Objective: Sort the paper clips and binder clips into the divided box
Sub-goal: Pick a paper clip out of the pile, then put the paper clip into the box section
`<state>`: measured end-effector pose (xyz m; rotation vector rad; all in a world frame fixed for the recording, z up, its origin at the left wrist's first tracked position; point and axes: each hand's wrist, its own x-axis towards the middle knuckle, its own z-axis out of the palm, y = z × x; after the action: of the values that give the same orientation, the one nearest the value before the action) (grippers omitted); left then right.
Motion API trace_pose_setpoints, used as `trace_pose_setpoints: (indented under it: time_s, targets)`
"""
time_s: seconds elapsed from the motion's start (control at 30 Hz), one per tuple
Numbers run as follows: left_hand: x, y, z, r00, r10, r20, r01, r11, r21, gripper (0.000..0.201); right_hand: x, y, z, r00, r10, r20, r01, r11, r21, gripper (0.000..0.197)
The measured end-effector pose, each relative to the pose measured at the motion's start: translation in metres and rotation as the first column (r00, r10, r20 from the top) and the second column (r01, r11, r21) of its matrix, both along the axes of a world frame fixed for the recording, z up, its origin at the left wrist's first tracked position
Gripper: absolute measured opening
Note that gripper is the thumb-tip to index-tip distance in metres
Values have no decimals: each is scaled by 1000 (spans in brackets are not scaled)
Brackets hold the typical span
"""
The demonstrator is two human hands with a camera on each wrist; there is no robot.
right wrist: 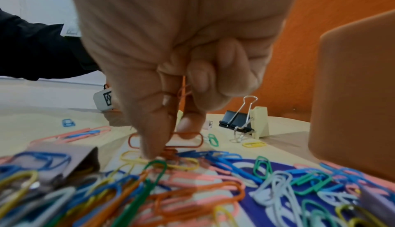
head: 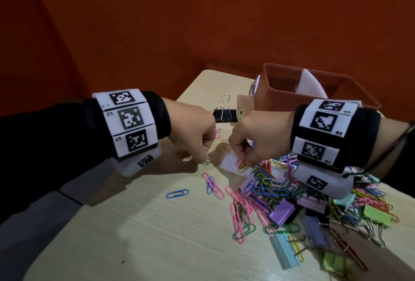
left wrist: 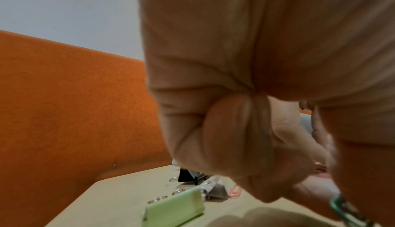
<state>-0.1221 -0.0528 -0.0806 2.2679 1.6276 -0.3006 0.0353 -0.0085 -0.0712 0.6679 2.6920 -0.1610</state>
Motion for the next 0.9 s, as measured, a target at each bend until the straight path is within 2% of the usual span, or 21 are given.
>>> trace_pose_setpoints:
  time_s: [0.13,0.27,0.4,0.5,0.6,0.77,0.9]
  targets:
    - [-3,-1,3,996,41,83,-35,997,-71,12,10,8,8,995,-52,-80,53,999,9,22]
    - [-5,-1,7,994,57,94,-51,997,-66,8,19,13,13,982,-67,-174,72,997,20,16]
    - [-11,0,10,979,85,184,-71,994,-84,6,28,13,15,984,-114,-139,128,988,91,25]
    - [-12,-2,7,966,100,237,-63,985,-159,20,32,13,9,974,-125,-188,142,987,75,23]
    - [-11,-4,5,967,127,221,-87,980,-181,21,31,11,5,960,-152,-235,163,986,29,23]
    - [-17,-6,1,975,143,169,-129,987,-92,23,21,7,6,990,-87,-107,97,991,90,13]
    - [-16,-8,0,985,137,104,-134,990,-34,20,9,8,8,999,-16,-40,21,994,111,24]
